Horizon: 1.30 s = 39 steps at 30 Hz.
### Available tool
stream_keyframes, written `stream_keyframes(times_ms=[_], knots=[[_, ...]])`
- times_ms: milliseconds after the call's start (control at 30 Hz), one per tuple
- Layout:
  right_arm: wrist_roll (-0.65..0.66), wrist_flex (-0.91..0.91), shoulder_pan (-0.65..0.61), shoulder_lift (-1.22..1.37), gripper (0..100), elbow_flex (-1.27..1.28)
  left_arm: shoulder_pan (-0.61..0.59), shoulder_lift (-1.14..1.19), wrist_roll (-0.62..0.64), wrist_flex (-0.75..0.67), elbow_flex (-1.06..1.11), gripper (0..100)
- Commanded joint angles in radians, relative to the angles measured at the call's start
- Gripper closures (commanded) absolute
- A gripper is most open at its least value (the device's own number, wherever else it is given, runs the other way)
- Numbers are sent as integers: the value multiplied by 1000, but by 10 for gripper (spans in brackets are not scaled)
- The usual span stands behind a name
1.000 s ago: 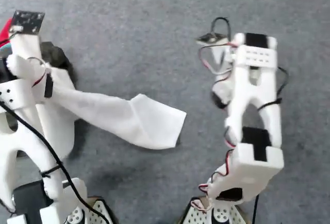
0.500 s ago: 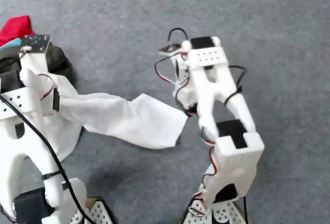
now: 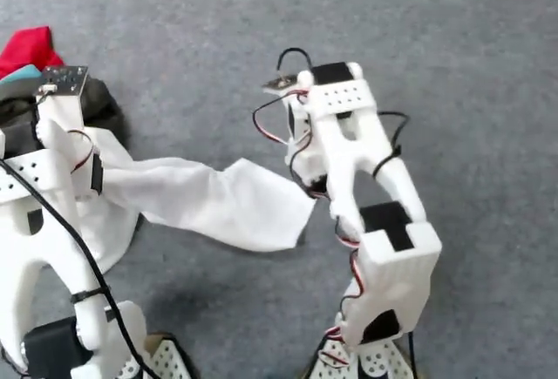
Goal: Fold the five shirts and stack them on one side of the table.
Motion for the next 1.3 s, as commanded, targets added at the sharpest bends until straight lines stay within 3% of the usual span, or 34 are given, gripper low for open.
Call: stream_keyframes(times_ms=[0,100,867,1267], knots=[[-241,8,-12,21,916,-35,-5,-28,11,-11,-4,967],[-381,6,-14,71,852,-45,-4,-21,11,-11,-2,967],[-548,5,-41,404,836,-366,-7,-21,11,-11,-2,967],[-565,11,-77,527,840,-418,-7,-20,11,-11,-2,967]])
